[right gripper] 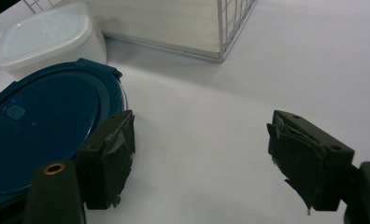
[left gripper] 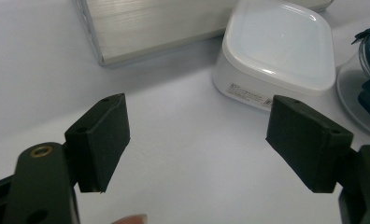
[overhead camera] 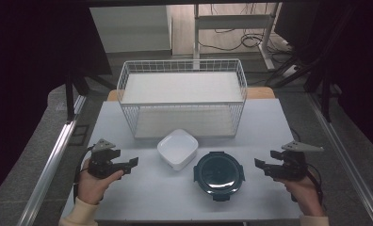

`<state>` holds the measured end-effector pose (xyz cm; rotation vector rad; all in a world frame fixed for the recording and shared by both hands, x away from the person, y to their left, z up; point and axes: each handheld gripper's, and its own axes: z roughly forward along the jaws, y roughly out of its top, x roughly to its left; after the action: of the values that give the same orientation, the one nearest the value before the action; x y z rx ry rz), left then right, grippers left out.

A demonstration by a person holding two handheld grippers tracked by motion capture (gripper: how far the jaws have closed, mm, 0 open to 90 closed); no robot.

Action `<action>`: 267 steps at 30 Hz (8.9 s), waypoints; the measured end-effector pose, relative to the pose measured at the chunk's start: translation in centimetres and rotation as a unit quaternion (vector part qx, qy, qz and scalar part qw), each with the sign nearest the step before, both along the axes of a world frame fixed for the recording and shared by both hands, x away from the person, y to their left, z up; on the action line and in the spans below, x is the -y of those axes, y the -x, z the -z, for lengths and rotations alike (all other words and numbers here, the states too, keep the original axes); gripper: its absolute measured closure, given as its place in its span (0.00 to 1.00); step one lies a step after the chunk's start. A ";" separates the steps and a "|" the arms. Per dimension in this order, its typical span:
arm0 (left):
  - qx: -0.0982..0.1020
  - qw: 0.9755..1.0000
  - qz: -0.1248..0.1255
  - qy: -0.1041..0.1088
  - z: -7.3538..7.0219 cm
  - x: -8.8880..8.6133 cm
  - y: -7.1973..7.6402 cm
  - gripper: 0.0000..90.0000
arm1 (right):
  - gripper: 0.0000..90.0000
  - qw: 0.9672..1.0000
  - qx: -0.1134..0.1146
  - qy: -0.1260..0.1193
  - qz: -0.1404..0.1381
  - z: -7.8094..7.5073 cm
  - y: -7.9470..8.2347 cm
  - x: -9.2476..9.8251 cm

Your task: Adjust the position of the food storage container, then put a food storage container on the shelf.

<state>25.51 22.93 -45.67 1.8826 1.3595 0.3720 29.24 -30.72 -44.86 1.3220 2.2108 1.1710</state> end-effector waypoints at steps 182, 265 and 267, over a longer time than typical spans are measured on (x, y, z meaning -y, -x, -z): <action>-0.028 0.998 0.036 0.038 0.4 1.6 1.1 0.22 | 0.20 0.994 -0.069 -0.017 -0.082 0.3 0.3 -7.8; -0.246 0.915 0.096 0.306 7.0 11.2 2.4 0.42 | 0.31 0.936 -0.293 -0.184 -0.062 5.6 2.9 -10.3; -0.245 0.915 0.094 0.307 6.9 11.2 2.4 0.43 | 0.31 0.936 -0.294 -0.186 -0.061 5.5 2.9 -10.3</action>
<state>23.07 11.71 -52.59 1.5829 1.3723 -0.6090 26.37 -20.44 -50.40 1.9177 2.5888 1.4379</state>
